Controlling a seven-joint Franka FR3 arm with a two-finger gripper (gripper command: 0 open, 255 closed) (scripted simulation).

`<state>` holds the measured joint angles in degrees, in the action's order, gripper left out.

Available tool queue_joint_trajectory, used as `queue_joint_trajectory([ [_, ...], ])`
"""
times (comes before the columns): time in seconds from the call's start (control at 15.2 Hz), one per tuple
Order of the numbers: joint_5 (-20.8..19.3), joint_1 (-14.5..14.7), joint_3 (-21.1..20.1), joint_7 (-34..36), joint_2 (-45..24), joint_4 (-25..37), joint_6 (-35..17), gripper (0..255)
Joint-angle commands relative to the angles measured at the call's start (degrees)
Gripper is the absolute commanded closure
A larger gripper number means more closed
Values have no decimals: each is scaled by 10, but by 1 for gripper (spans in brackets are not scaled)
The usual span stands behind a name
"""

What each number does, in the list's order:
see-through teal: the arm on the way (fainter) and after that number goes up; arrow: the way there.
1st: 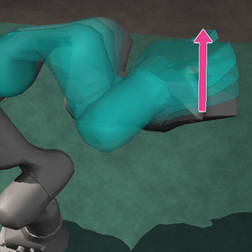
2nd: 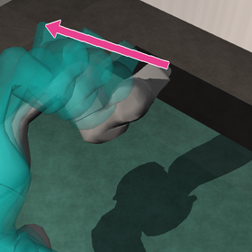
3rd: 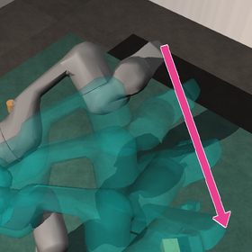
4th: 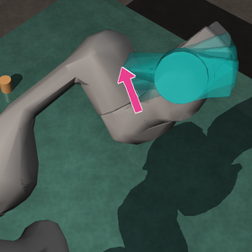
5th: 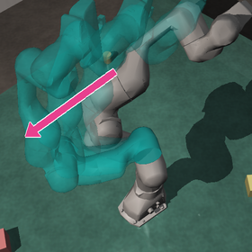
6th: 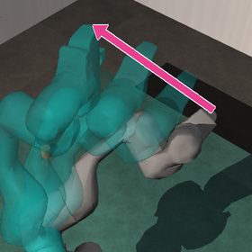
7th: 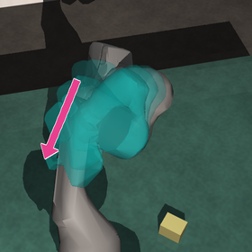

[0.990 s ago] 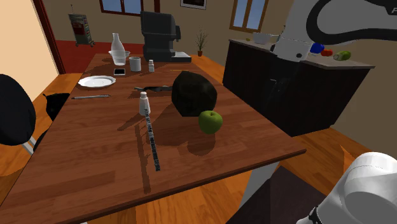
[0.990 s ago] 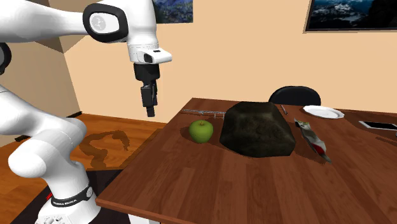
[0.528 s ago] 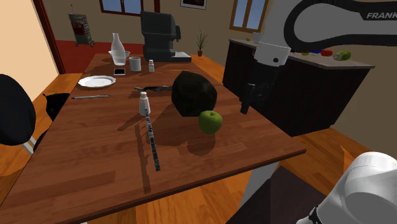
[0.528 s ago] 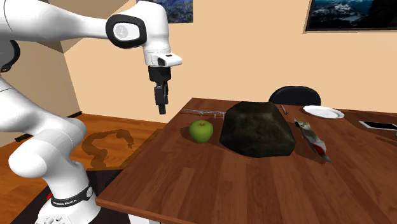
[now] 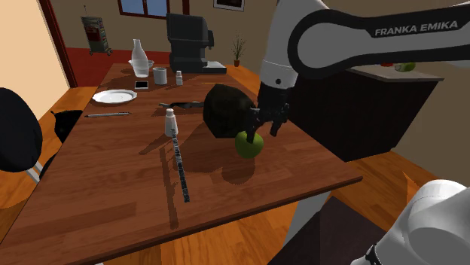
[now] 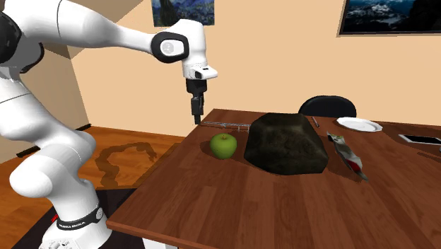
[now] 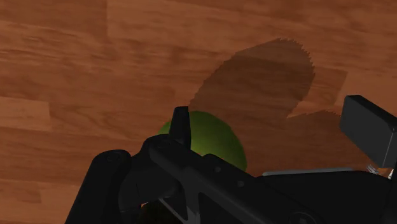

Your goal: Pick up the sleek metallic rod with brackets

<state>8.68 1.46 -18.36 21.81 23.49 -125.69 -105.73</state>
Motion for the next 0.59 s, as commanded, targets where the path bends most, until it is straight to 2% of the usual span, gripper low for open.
queue_joint_trajectory([
  [0.0,-6,-2,-20,36,-34,20,-16,0],
  [0.26,-33,-4,-62,114,-119,80,-41,0],
  [0.53,-80,1,-95,196,-213,155,-54,0],
])
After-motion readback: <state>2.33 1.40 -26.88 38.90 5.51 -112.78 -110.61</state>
